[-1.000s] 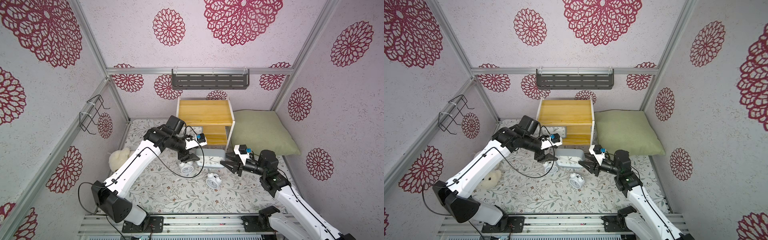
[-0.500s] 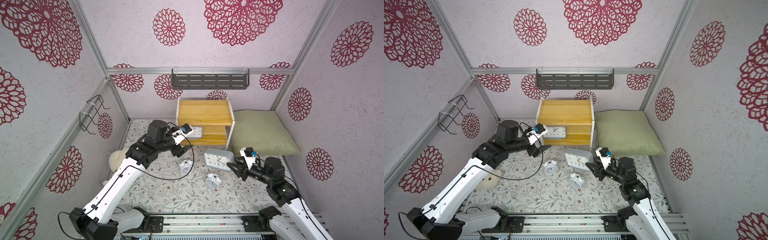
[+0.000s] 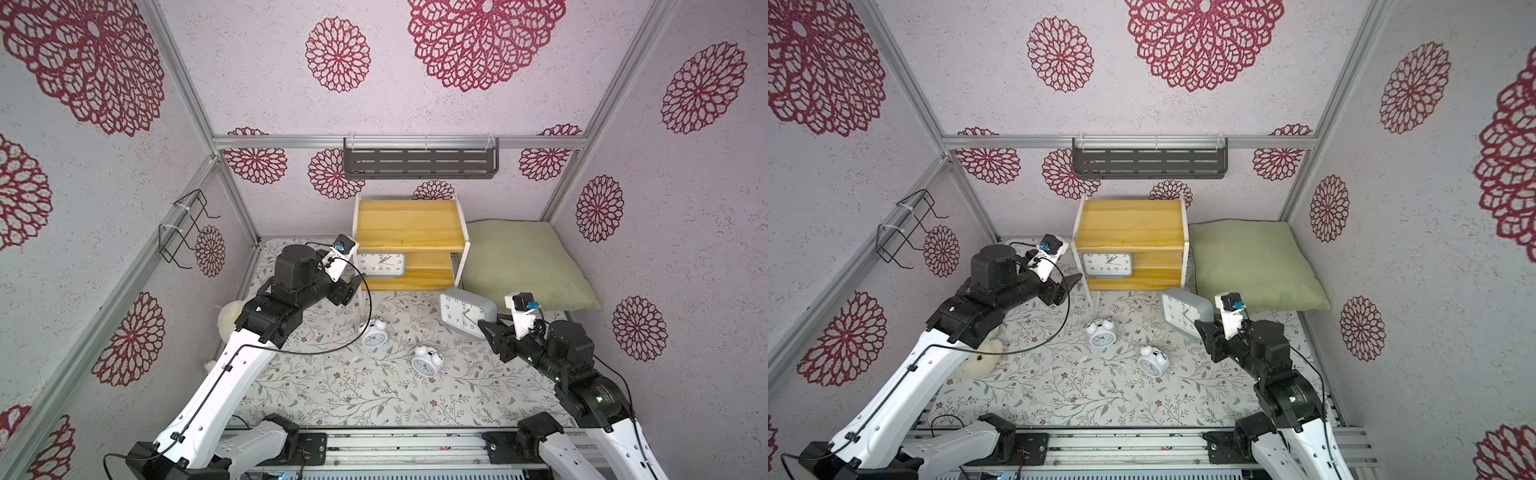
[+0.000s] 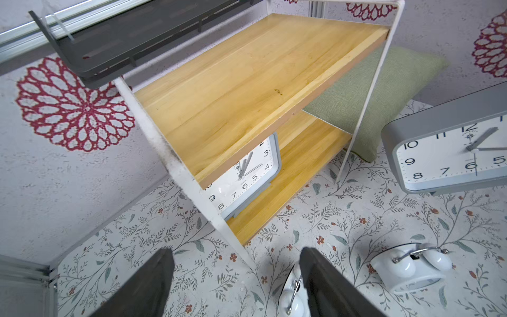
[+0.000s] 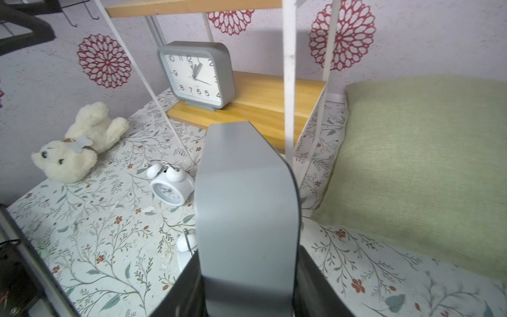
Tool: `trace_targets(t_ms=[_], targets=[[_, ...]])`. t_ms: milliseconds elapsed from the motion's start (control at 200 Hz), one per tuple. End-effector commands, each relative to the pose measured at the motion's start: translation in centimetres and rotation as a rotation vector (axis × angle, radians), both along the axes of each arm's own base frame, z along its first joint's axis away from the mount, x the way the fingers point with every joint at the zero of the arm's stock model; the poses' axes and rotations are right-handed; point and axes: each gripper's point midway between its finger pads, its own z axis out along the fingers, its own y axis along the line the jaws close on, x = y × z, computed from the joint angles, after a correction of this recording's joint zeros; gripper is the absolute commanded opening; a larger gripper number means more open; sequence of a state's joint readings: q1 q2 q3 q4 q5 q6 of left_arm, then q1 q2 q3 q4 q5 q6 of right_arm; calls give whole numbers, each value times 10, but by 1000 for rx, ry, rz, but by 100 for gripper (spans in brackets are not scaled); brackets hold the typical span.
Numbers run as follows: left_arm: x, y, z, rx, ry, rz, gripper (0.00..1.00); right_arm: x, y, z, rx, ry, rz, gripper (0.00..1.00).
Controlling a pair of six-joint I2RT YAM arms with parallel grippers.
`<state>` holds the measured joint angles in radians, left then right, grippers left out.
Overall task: Place the alarm clocks on the shelf by style
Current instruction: Place the alarm on the shelf.
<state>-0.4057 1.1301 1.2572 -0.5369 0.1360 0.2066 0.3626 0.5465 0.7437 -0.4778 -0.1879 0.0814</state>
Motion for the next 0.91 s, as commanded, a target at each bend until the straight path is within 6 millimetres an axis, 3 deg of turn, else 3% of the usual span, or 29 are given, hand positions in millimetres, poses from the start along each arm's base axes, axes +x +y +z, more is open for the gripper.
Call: trace_targets(t_ms=[0,415,901], targets=[[5,6,-1,-25,11,40,80,13,-16,27,-14,-54,-111,11],[18,11,-12,-46,46,78,80,26,-40,45,-136,-88,-228,14],[41,11,-37,-168,139,58,77,80,-52,79,-163,-256,-341,15]])
